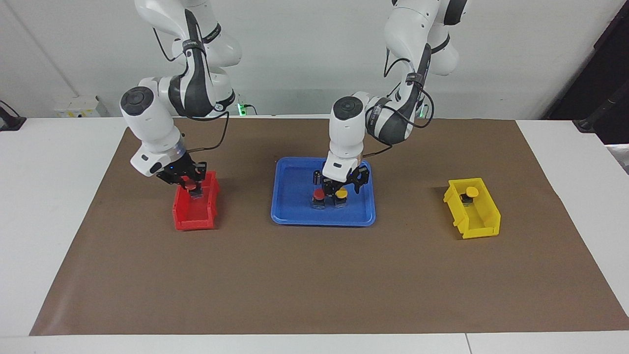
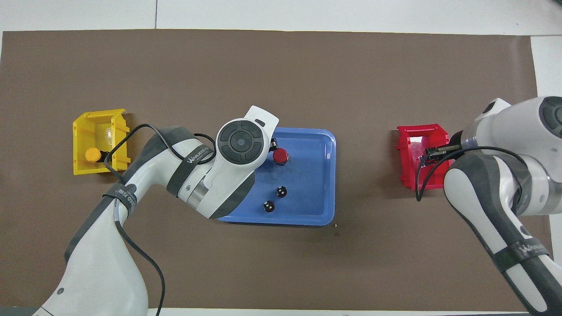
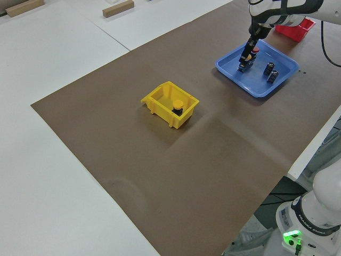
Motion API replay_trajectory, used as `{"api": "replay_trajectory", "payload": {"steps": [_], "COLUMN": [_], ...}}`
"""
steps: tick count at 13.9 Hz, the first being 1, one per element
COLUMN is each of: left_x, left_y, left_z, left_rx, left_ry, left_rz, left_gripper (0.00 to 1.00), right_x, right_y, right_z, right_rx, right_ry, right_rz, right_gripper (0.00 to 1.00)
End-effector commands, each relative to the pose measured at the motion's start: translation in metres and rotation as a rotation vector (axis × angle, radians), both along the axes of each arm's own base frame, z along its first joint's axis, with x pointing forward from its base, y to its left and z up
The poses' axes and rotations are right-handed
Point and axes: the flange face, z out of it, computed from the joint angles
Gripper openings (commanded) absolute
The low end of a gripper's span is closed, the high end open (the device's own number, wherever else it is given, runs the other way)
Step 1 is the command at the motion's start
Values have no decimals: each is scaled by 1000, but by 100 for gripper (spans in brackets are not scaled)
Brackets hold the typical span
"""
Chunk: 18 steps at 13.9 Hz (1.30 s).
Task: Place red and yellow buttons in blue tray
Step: 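Release the yellow button in the tray while the right gripper grasps red button, then place the second red button in the tray while the left gripper returns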
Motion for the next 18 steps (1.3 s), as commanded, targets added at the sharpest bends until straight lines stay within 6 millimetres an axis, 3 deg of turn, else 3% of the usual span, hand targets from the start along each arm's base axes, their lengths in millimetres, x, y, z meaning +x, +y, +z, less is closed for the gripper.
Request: {"api": "replay_trajectory", "payload": {"steps": [1, 3, 6, 9, 10, 12, 14, 16, 18], "left_x": [21, 38, 60, 64, 66, 70, 77, 82, 77], "left_y": [80, 143, 243, 334, 354, 369, 378, 386, 391], "left_z": [58, 82, 113, 143, 144, 136, 114, 85, 63], "left_rx": [48, 63, 53, -45, -91, -101, -95, -89, -89], "left_ry": [54, 106, 109, 92, 83, 39, 0, -15, -8], "left_rz": [-129, -244, -312, -303, -297, -294, -273, -260, -249], "left_gripper": [100, 100, 100, 100, 100, 100, 99, 93, 82], "right_x": [33, 37, 28, 18, 17, 14, 10, -2, -3], "right_y": [48, 119, 215, 272, 276, 276, 274, 290, 293], "right_z": [32, 42, 24, -11, -25, -40, -49, -62, -74], "right_rx": [17, 14, 45, 52, 51, 53, 45, 47, 49], "right_ry": [22, -13, -92, -101, -97, -104, -89, -91, -93], "right_rz": [-18, -72, -134, -130, -134, -133, -132, -115, -119], "right_gripper": [37, 37, 37, 37, 38, 38, 38, 39, 40]}}
